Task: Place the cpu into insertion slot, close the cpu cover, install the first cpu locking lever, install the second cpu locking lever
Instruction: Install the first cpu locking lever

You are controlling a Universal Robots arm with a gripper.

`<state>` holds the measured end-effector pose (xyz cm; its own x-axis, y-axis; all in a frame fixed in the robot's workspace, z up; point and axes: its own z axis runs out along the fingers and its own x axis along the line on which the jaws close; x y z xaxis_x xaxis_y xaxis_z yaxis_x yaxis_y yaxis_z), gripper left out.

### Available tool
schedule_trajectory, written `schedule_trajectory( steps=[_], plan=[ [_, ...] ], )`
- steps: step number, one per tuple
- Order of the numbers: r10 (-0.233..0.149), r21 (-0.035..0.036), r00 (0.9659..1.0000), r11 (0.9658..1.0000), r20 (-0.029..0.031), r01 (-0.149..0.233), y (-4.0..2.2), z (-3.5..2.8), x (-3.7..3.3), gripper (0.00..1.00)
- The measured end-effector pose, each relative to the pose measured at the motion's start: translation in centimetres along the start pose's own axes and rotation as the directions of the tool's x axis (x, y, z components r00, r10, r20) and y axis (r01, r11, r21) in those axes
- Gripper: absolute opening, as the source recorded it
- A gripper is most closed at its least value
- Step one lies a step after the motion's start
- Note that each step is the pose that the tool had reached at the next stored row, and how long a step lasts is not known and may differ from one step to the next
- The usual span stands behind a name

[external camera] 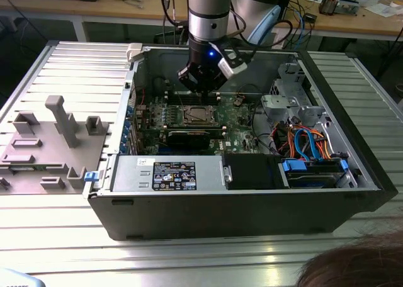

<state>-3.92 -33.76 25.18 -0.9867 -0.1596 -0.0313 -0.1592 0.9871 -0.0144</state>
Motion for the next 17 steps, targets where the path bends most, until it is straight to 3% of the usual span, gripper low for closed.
schedule_trajectory(
  steps=[17],
  plan=[
    [0.083, 0.0027, 0.9966, 0.9966, -0.0011, -0.083, 0.0, 0.0, 0.0, 0.11]
  ],
)
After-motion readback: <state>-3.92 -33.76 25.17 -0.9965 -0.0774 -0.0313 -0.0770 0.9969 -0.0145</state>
